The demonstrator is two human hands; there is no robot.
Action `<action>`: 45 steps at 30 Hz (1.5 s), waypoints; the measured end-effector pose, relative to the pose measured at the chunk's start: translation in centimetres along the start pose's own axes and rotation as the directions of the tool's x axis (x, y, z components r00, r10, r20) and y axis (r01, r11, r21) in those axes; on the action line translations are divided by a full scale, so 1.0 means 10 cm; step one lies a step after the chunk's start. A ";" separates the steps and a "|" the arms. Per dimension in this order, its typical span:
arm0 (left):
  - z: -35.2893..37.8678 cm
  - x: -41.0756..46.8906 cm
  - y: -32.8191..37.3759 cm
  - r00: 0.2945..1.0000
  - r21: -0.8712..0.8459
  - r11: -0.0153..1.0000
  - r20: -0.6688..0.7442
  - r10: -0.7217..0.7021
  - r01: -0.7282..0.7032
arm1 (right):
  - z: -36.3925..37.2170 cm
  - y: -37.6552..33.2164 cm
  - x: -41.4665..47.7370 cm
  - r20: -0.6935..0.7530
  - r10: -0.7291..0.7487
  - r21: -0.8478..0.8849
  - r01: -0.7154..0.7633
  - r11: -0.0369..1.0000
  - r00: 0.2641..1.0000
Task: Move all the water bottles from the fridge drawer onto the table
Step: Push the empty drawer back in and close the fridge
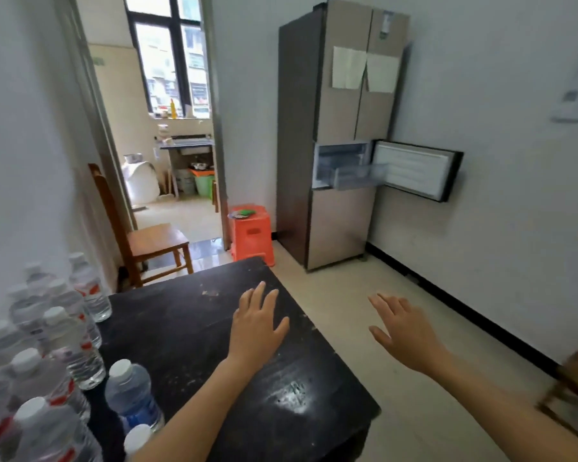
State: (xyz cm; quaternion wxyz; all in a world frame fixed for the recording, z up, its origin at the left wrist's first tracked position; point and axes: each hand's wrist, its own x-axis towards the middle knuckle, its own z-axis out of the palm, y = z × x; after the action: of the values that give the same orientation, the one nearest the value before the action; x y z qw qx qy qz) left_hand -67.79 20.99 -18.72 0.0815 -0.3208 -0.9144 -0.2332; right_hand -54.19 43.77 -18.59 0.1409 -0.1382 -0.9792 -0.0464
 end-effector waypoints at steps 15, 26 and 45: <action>0.57 0.50 1.68 0.971 -0.225 0.947 0.003 0.237 -0.231 | -0.48 1.73 -1.34 -0.047 0.407 -0.141 -0.410 0.901 0.912; 1.47 1.21 3.11 0.963 -0.267 0.933 -0.187 0.196 -0.241 | -0.51 3.60 -1.26 0.008 0.399 -0.086 -0.397 0.914 0.917; 2.48 4.12 3.14 0.957 -0.110 0.994 -0.290 -0.030 -0.002 | 0.28 5.48 2.13 0.017 0.117 -0.158 -0.113 0.981 0.993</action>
State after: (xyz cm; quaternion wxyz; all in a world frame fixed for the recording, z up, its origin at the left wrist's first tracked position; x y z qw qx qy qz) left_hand -80.28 76.99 -16.47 0.1958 -0.2803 -0.8807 -0.3277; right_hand -59.06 102.07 -12.25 0.1193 -0.2056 -0.9647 -0.1134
